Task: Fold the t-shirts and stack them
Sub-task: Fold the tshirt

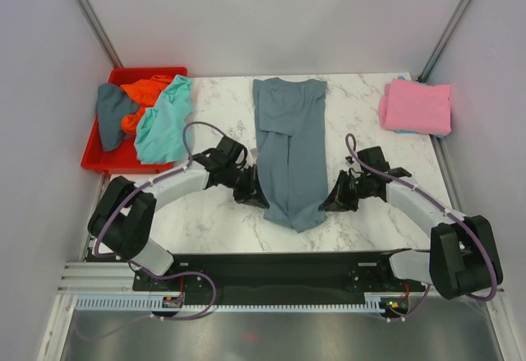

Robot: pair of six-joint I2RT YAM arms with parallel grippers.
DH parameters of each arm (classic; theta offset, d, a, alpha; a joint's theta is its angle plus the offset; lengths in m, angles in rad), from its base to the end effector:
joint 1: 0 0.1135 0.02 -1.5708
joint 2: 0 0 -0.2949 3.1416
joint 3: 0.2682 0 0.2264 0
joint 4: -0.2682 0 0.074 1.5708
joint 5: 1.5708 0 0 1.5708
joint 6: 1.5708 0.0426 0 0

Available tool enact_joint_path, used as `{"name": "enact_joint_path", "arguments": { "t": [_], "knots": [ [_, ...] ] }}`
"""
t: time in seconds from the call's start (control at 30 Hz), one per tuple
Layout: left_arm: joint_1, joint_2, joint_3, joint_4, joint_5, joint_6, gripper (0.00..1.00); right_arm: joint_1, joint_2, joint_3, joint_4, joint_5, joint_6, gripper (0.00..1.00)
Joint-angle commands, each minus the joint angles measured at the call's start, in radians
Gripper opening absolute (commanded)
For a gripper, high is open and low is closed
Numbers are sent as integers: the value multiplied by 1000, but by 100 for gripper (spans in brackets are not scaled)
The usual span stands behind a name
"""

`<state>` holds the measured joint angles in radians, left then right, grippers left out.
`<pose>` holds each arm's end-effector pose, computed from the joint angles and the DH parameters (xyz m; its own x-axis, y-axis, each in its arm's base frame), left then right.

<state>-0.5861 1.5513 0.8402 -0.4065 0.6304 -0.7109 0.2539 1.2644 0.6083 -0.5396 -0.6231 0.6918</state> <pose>0.2079 -0.1682 0.2138 -0.9994 0.0309 0.0140 0.0128 0.7263 -0.6873 0.1684 0.0694 0.2080 -0.9557 0.2872 0.0642 0.2581 0.7131 0.6519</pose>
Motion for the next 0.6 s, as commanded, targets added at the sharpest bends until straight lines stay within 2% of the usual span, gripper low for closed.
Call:
{"name": "enact_joint_path", "arguments": {
  "t": [0.0, 0.03, 0.07, 0.33, 0.57],
  "knots": [
    [40, -24, 135, 12, 2, 39, 2, -56, 7, 126, 12, 28, -43, 0],
    [49, -14, 186, 12, 2, 39, 2, -70, 35, 181, 16, 31, -43, 0],
    [61, -2, 210, -82, -8, 201, 2, -94, 52, 211, 33, 34, -46, 0],
    [180, 151, 488, -98, -34, 280, 2, -169, 295, 542, 124, 63, -67, 0],
    [227, 403, 756, -117, -55, 361, 2, -194, 526, 746, 200, 74, -75, 0]
  ]
}}
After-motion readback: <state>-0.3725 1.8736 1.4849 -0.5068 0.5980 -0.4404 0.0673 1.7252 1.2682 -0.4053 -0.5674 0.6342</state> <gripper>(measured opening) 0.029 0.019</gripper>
